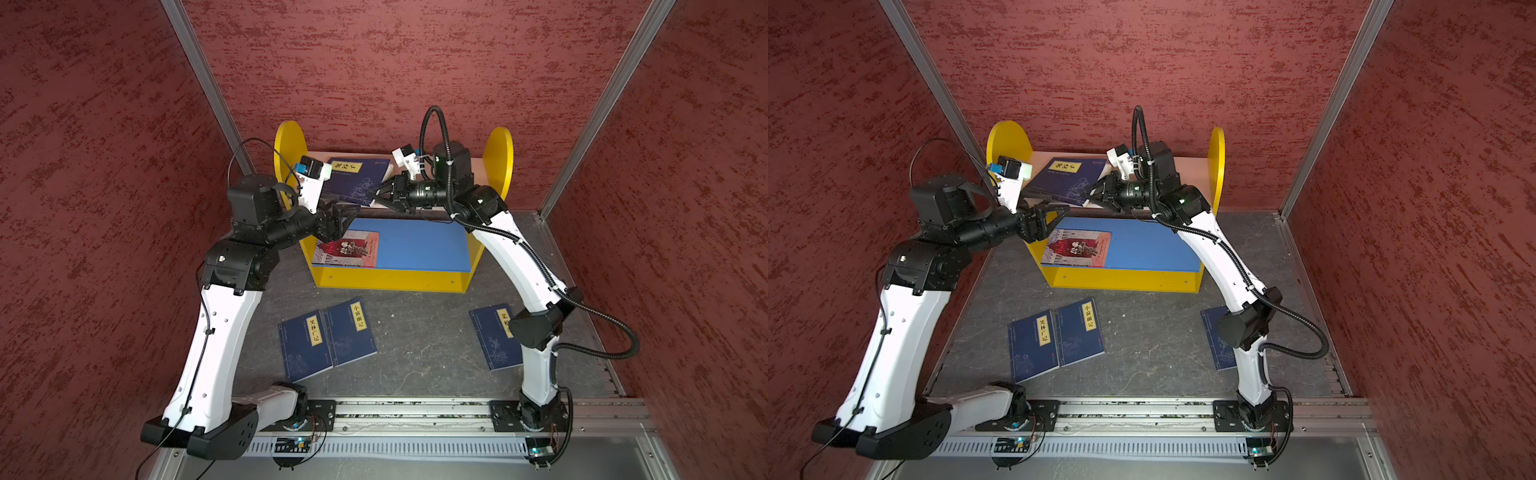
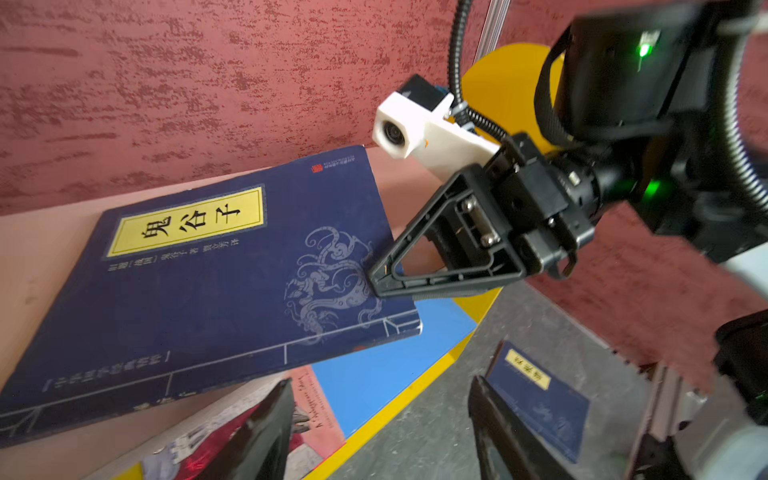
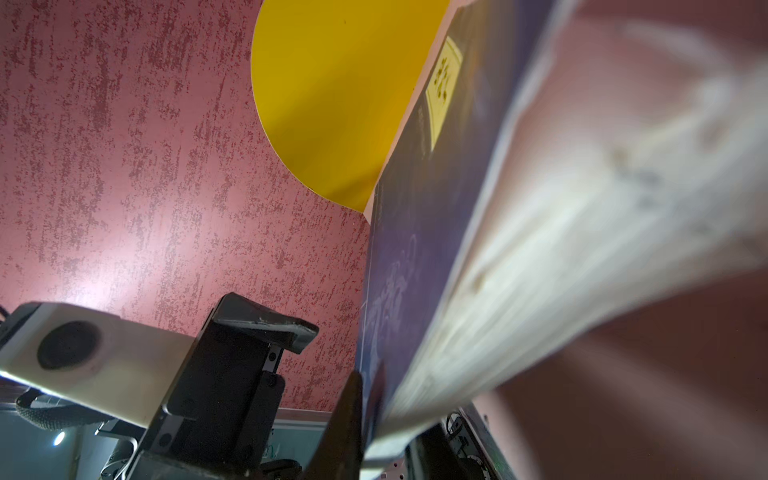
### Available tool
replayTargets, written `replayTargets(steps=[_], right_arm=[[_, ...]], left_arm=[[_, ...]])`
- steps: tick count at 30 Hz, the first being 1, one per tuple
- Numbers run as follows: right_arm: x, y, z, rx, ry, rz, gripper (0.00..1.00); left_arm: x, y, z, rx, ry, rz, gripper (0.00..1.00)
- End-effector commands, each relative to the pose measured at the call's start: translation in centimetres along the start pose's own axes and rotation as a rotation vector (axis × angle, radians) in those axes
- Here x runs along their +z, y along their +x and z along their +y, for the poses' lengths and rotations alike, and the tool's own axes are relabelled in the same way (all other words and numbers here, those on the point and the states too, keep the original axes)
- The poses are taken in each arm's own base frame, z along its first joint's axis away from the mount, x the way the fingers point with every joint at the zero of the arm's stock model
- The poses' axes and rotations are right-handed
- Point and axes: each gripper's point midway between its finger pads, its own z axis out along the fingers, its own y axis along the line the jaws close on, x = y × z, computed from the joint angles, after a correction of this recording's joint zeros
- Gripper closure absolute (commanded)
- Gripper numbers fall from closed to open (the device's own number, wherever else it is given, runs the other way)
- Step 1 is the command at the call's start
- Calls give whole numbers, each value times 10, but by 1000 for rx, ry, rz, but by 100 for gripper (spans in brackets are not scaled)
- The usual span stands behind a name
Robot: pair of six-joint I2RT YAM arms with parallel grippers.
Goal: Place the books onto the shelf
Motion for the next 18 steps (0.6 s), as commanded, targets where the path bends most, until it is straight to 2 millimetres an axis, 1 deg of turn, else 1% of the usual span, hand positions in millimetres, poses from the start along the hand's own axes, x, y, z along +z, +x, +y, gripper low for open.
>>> replayTargets(steps=[1, 4, 6, 9, 15, 18], right_arm=[[-9, -6, 18, -40, -39, -17, 81], [-9, -5, 20, -39, -50, -10, 81], [-9, -4, 21, -38, -56, -7, 81], [-8, -3, 21, -33, -64, 5, 81], [-8, -2, 26, -25, -90, 17, 81], [-7, -1, 25, -21, -88, 21, 81]], left_arm=[[-6, -4, 13, 302, -137, -22, 33], [-1, -5, 17, 433, -191, -34, 34], [2, -9, 24, 477, -242, -55, 36], [7, -13, 29, 536, -272, -82, 39], [14, -16, 27, 645, -277, -116, 41], [20, -12, 25, 700, -271, -106, 41]])
